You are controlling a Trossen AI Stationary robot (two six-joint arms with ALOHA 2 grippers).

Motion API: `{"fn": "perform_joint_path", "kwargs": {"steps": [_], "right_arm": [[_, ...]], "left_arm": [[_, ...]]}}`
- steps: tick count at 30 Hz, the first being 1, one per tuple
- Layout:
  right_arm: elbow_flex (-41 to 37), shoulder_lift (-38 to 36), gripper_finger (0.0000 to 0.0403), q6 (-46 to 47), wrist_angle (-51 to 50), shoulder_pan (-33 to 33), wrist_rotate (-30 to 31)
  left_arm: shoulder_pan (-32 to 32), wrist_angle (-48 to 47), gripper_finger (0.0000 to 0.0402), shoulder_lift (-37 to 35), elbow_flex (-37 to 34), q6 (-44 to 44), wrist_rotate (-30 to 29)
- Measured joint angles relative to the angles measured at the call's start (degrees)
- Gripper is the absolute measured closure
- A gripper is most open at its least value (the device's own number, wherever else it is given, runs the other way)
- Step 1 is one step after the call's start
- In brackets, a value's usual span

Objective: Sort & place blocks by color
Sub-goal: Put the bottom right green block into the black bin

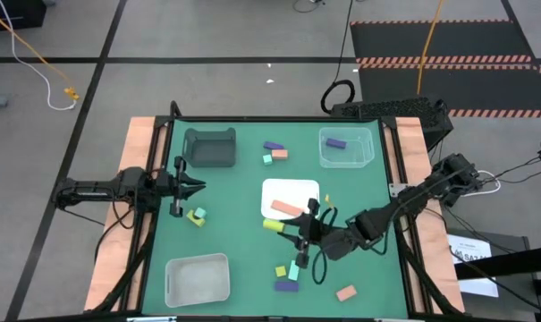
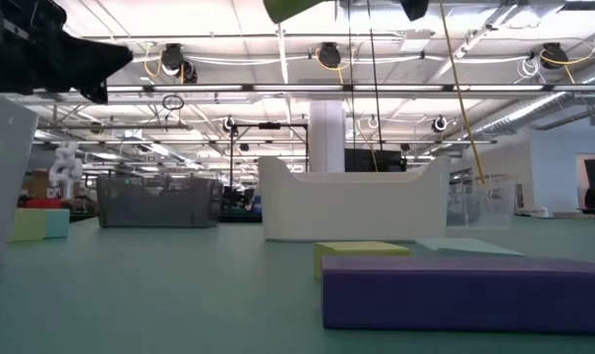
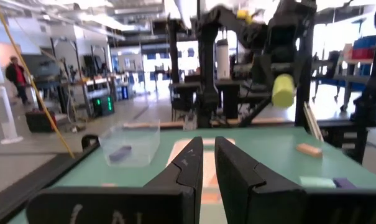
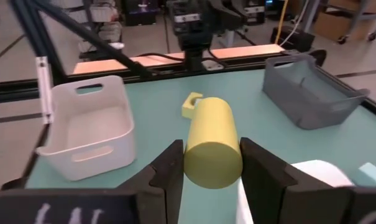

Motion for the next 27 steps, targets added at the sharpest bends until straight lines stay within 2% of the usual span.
{"fn": "perform_joint_path", "kwargs": {"steps": [4, 8, 12, 16, 20, 24, 27], "right_arm": [[0.0, 0.0, 0.0289, -1.5, 0.4, -2.4, 0.0], [0.0, 0.0, 0.0286, -3.1, 0.9, -5.1, 0.0], [0.0, 0.0, 0.0287, -4.5, 0.9, -7.6, 0.0], [0.0, 0.0, 0.0286, -4.7, 0.9, -10.1, -0.1], [0.0, 0.0, 0.0285, -4.7, 1.4, -12.5, -4.9], [0.0, 0.0, 0.0284, -5.6, 2.5, -14.7, -9.1], [0.0, 0.0, 0.0287, -7.0, 4.4, -16.1, -12.9]], "left_arm": [[0.0, 3.8, 0.0355, 0.0, 0.0, -1.0, -0.1], [0.0, 9.2, 0.0355, 0.0, 0.0, -0.5, -3.5], [0.0, 13.9, 0.0355, 0.0, 0.0, -1.2, -3.9], [0.0, 15.2, 0.0355, 0.0, 0.0, -6.1, -3.3], [0.0, 13.1, 0.0354, 0.5, 0.0, -11.5, -2.7], [0.0, 12.2, 0.0354, 3.3, 0.0, -12.0, -2.7], [0.0, 12.3, 0.0339, 6.6, 0.0, -12.6, -2.7]]}}
